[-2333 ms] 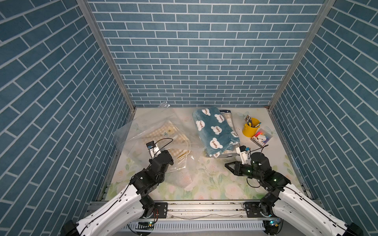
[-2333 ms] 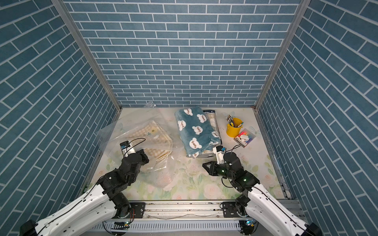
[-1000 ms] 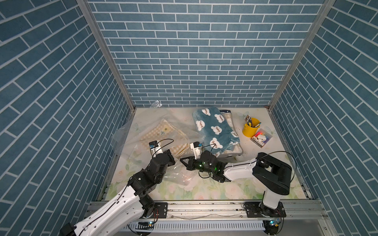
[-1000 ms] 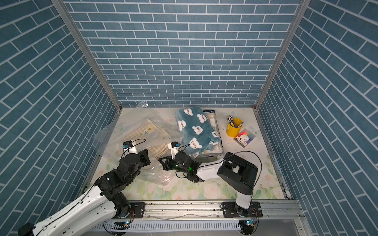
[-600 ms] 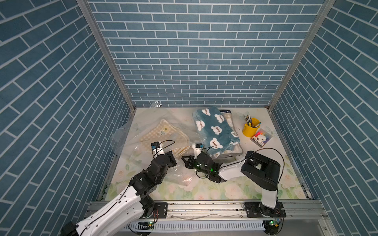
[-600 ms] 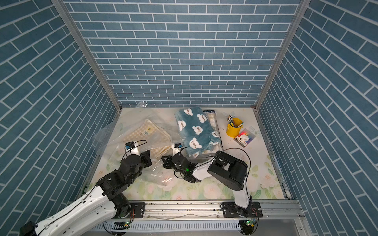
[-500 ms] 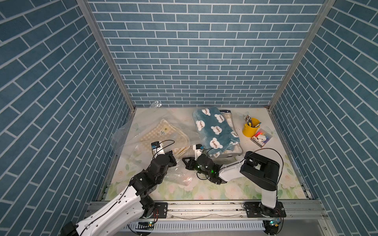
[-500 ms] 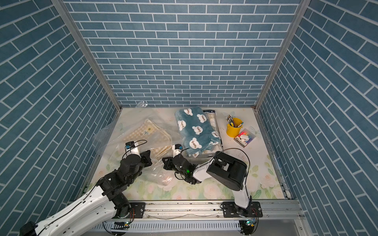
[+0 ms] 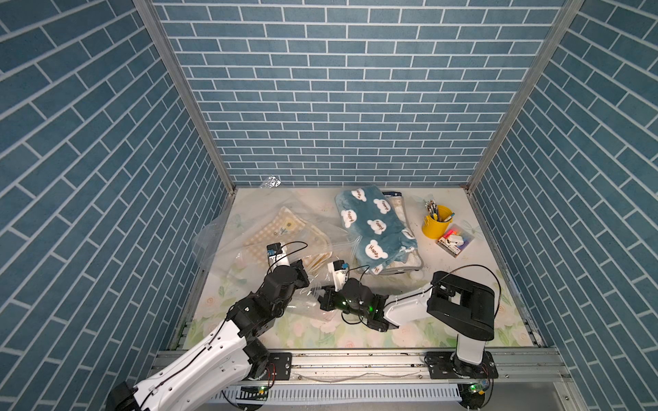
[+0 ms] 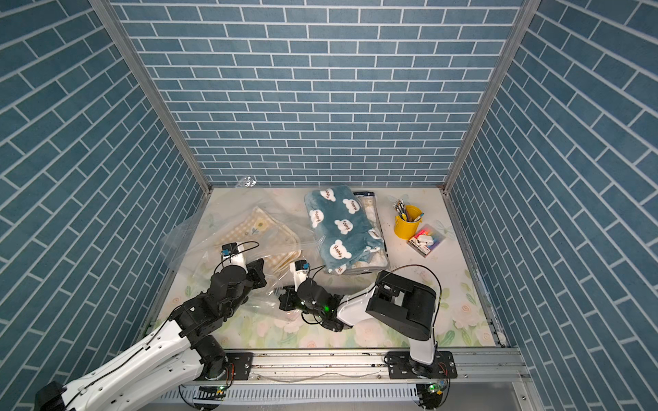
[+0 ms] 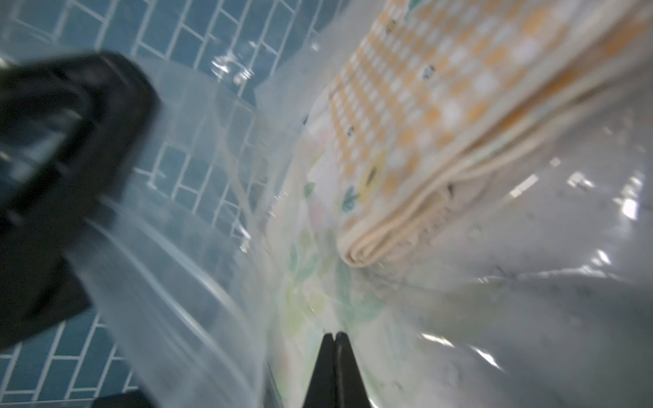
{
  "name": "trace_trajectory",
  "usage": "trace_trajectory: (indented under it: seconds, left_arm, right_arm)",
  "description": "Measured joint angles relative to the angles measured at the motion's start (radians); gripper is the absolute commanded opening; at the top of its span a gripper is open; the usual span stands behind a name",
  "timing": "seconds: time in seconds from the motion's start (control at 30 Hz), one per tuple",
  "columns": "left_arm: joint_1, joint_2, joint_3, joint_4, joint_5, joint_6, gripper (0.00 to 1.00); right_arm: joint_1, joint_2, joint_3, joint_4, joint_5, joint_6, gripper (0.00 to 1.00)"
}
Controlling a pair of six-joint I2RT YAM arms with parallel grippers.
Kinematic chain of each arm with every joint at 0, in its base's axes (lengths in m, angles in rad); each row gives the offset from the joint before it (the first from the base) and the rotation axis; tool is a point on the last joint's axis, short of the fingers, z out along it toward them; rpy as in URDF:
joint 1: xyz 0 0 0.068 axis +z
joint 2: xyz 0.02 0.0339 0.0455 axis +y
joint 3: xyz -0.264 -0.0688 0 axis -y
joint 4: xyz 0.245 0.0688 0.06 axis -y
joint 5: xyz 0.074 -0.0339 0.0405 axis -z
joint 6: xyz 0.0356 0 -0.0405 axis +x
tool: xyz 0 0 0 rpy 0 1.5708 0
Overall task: Take the blanket out of the vacuum bag
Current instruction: Take out the blanket from the vacuum bag.
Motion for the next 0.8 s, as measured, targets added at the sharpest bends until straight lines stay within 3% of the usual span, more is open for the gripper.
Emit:
trace_trajectory:
  seconds: [0.27, 0.6, 0.8]
  left_arm:
    - [0.002, -0.058, 0.000, -0.016, -0.021, 0.000, 0.00]
    - [0.002, -0.075, -0.032, -0.015, -0.006, 0.000, 0.00]
    - [0.002, -0.102, -0.032, -0.023, -0.005, 0.008, 0.00]
  right_arm:
    - [-0.096, 0.190, 0.215, -0.037, -0.021, 0.009, 0.00]
    - [-0.161, 0.263, 0.222, -0.102, -0.029, 0.012, 0.00]
    - [-0.158, 0.264, 0.171, -0.107, -0.038, 0.032, 0.07]
